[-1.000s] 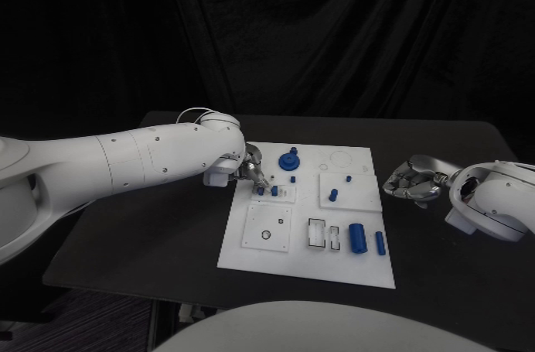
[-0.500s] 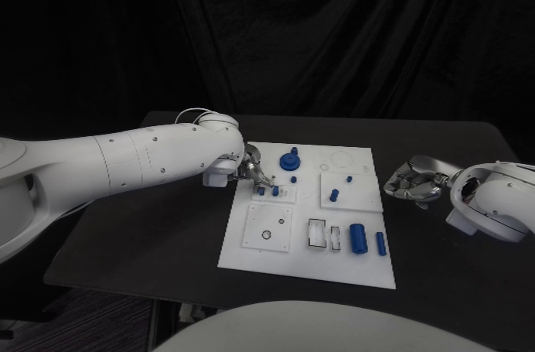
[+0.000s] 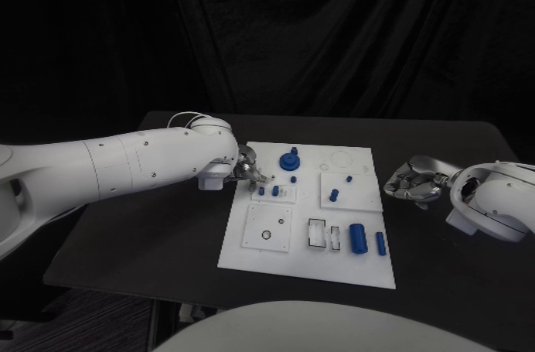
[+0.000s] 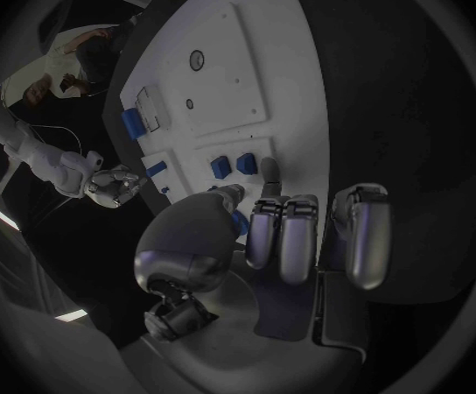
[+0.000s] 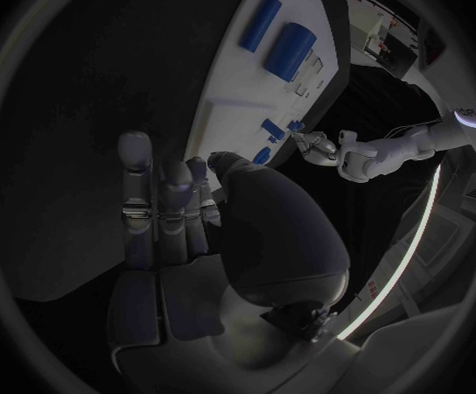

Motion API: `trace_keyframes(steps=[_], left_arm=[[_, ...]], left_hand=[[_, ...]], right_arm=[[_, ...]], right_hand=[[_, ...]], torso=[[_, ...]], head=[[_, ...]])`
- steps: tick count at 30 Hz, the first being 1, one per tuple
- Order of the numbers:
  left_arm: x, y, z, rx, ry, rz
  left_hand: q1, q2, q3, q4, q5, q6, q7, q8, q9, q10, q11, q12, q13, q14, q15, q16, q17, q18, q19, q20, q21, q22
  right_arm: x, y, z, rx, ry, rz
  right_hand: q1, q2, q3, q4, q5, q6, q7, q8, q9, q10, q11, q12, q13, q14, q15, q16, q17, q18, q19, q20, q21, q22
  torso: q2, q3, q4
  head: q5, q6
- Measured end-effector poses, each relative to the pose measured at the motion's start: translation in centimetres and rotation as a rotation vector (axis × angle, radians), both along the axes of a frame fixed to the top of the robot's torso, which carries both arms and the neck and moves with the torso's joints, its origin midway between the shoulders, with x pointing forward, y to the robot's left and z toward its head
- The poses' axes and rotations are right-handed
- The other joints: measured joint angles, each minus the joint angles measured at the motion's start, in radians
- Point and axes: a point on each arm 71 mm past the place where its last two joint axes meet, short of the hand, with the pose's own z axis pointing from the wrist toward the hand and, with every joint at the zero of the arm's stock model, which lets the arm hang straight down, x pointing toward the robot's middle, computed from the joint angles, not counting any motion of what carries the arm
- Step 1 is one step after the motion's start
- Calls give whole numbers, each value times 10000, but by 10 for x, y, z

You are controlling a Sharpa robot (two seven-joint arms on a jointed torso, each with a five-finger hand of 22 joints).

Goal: Assemble the parts on the task board

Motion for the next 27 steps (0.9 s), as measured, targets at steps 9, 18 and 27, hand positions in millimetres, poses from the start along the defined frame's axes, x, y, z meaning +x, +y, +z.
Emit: trace_keyframes(steps=[9,18,27], left_arm=[[-16,8,4,-434,-727,-4],[-30,11,10,-633,-1172,-191],[-33,6,12,-697,-1346,-321]], left_hand=[[411,-411,48,28,1332,52,-102,204,1,3,-69,0,0,22,-50,0,-1,0,-32,-31,91,-1],[595,-595,6,-15,1522,56,-106,204,0,-31,-103,0,0,-13,-85,0,-1,0,4,-67,91,-1],[658,-659,-22,-43,1526,88,-137,204,-1,-32,-102,0,0,-13,-84,0,-2,1,-32,-102,90,-1]], right_arm=[[0,-2,0,-19,12,-36],[0,-2,0,-30,18,-50],[-1,-2,-2,-35,50,-52]], right_hand=[[0,0,0,0,0,0,0,0,1,0,0,0,1,0,0,0,0,-1,0,0,0,1],[0,0,0,0,0,0,0,0,1,0,0,0,1,0,0,0,1,0,0,0,0,1],[0,0,0,0,0,0,0,0,1,0,-1,0,2,0,0,0,1,-1,0,0,0,1]], torso=[[0,-3,-15],[-13,-4,-4],[-23,3,-5]], head=[[25,0],[10,0],[27,0]])
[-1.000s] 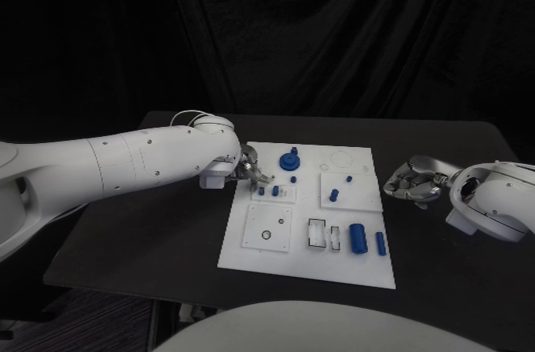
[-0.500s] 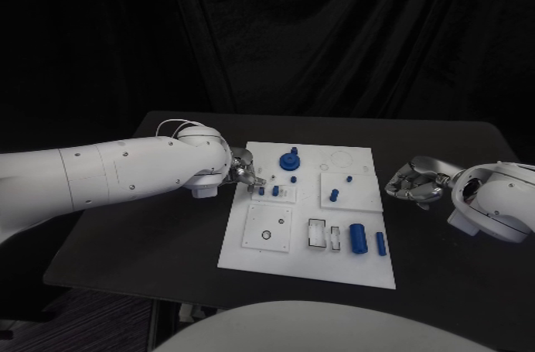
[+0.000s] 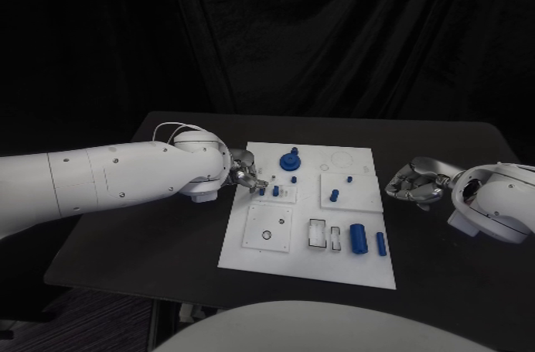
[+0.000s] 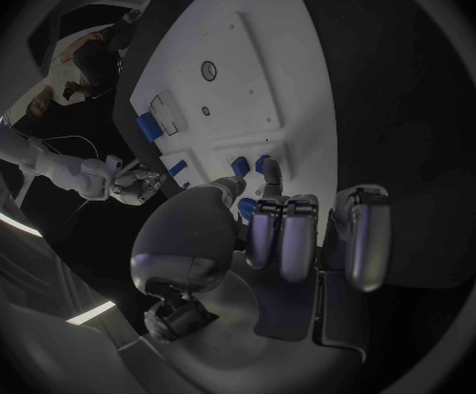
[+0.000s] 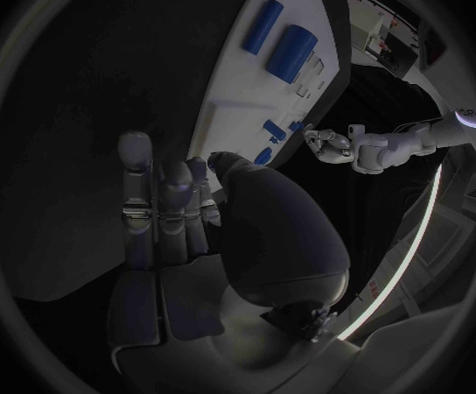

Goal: Assemble the parts on the task board

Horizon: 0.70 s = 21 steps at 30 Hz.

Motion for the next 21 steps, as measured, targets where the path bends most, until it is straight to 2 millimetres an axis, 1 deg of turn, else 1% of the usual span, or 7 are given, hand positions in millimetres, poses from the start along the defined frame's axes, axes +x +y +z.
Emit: trace_keyframes(steps=[5,6,7,9,13,14,21], left_arm=[[2,-5,0,44,-22,-61],[2,-6,-1,52,-17,-74],[1,-6,-1,58,-6,-77],[1,-7,-4,80,35,-75],[0,-8,-7,145,107,-48],[-1,-8,-8,160,119,-44],[-1,-11,-11,268,191,-25]], left_hand=[[54,-54,0,0,0,0,0,0,0,0,0,0,0,0,0,0,0,-1,0,0,0,0],[106,-3,0,0,0,0,0,-40,0,0,0,0,0,0,0,0,0,0,0,1,0,0],[108,-1,0,0,0,0,0,-41,0,0,0,0,0,0,0,0,0,0,0,0,0,0],[173,-66,0,0,0,0,0,-41,-24,0,0,0,0,0,0,0,0,-1,0,1,0,0],[214,-25,0,0,0,0,0,-98,-70,0,0,0,0,0,0,0,-1,-1,0,1,0,0],[244,-57,0,0,0,0,0,-98,-84,0,0,0,0,0,0,0,-1,-1,0,1,0,0],[329,-40,0,0,-162,0,0,-145,-153,0,0,0,0,0,0,0,-1,-1,0,1,-1,0]], right_arm=[[0,0,0,-1,4,0],[0,0,0,-2,7,-3],[0,0,0,-3,8,-5],[0,0,0,-4,10,-5],[0,0,0,-3,12,-2],[0,0,0,-3,14,-2],[-1,0,0,-11,32,-1]], right_hand=[[0,0,0,0,0,0,0,0,0,0,0,0,0,0,0,0,0,0,0,0,0,0],[0,0,0,0,0,0,0,0,0,0,0,0,0,0,0,0,0,0,0,0,0,0],[0,0,0,0,0,0,0,0,0,0,0,0,1,0,0,0,0,0,0,0,0,0],[0,0,0,0,0,0,0,0,0,0,0,0,0,0,0,0,0,0,0,0,0,0],[0,0,0,0,0,0,0,0,1,0,0,0,0,0,0,0,0,0,0,0,0,0],[0,0,0,0,0,0,0,0,1,0,0,0,1,0,0,0,0,-1,0,0,0,0],[0,0,0,0,0,0,0,0,1,0,0,0,1,0,0,0,0,0,0,0,0,1]], torso=[[0,-2,-12],[0,-4,-12],[1,-6,-12],[3,-7,-12],[9,-9,-20],[10,-9,-23],[29,-8,-18]], head=[[7,0],[9,0],[9,0],[9,0],[15,0],[17,0],[0,0]])
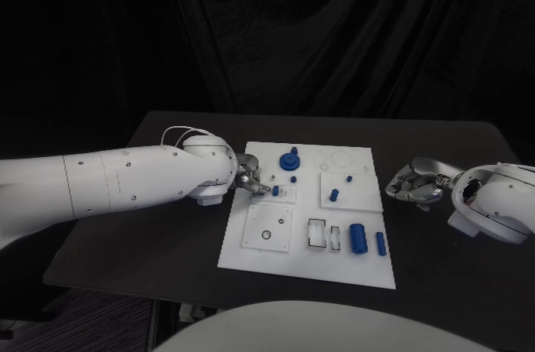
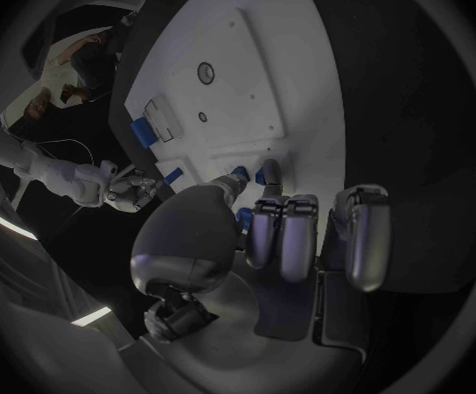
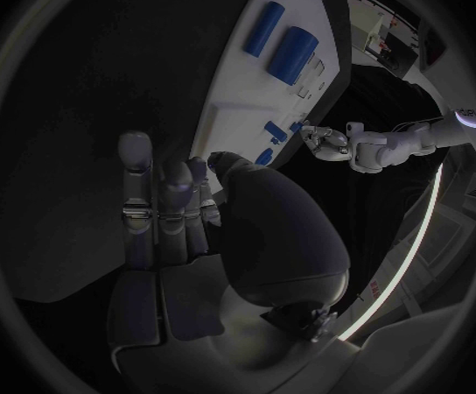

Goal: Assemble the parts on the task board

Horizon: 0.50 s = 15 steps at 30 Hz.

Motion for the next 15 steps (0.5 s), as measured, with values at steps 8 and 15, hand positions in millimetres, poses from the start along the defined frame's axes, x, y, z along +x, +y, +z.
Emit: trace_keyframes(steps=[8,15], left_arm=[[0,-2,-3,58,44,12],[2,-3,-4,98,43,61]], left_hand=[[372,-29,87,-143,-53,0,0,-40,-73,0,0,0,0,3,-2,0,0,1,0,0,-41,0],[453,53,114,-169,-54,0,0,-40,-73,0,0,0,0,37,-37,0,-1,0,0,0,-41,-1]], right_arm=[[0,0,0,-12,35,13],[0,0,-1,-28,77,28]], right_hand=[[0,0,0,0,0,0,0,0,0,0,0,0,0,0,0,0,0,0,0,0,0,0],[0,0,28,28,0,0,0,0,0,0,0,0,-23,0,0,0,-12,0,0,0,0,0]], torso=[[1,2,2],[2,1,5]], head=[[30,0],[20,0]])
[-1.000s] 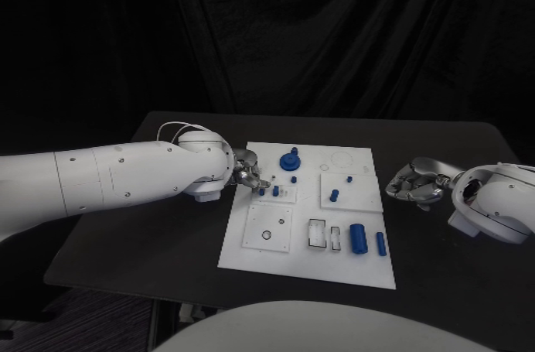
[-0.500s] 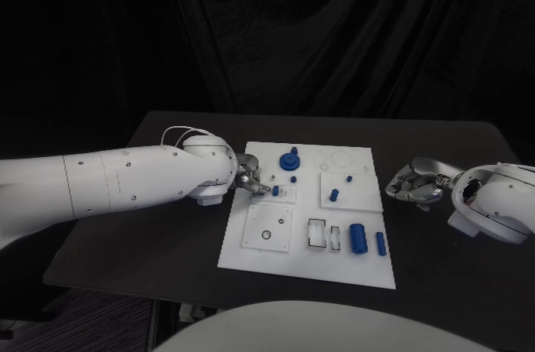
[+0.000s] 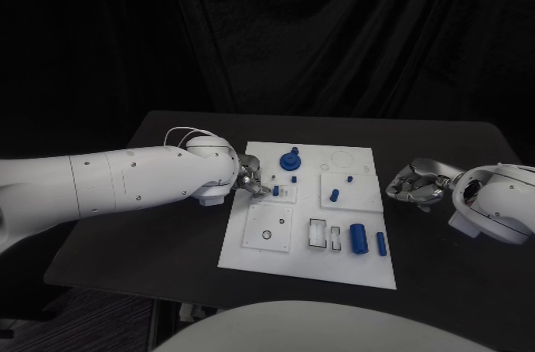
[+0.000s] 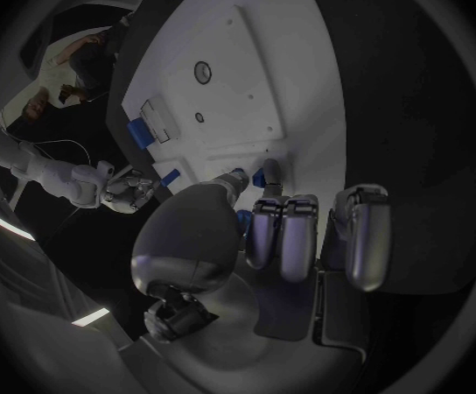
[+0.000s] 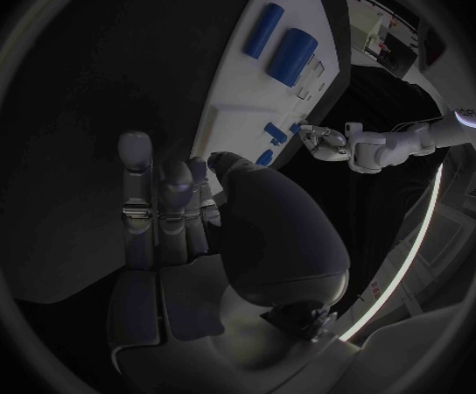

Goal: Assemble the parts on the task board

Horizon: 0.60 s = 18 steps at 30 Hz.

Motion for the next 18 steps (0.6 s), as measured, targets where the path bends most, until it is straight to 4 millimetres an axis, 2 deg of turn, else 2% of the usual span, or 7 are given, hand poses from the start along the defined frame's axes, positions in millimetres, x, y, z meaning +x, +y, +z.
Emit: trace_keyframes(steps=[7,11,18], left_arm=[[2,-1,-1,28,-10,27],[2,-1,-1,36,-15,41],[4,-2,-2,5,-36,19]], left_hand=[[63,63,14,-9,0,0,0,-12,-18,0,0,0,0,0,0,0,0,0,0,0,-50,0],[144,144,82,59,0,-34,37,-162,-127,0,0,0,0,0,0,0,0,0,0,0,-50,0],[198,199,185,74,215,-31,39,-247,-298,0,0,0,0,-1,0,0,0,0,0,0,-50,0]], right_arm=[[0,0,0,-21,57,21],[-1,0,-1,-33,90,31],[-1,0,-1,-53,135,38]], right_hand=[[0,0,0,0,0,0,0,0,0,0,0,0,0,0,0,0,0,0,0,0,0,0],[0,0,0,0,0,0,0,0,0,0,0,0,1,0,0,0,0,0,0,0,-28,0],[0,0,0,0,0,0,0,0,0,0,0,0,-8,0,0,0,1,0,0,0,-47,0]], torso=[[-6,0,3],[-9,0,3],[-9,0,1]], head=[[11,0],[17,0],[19,0]])
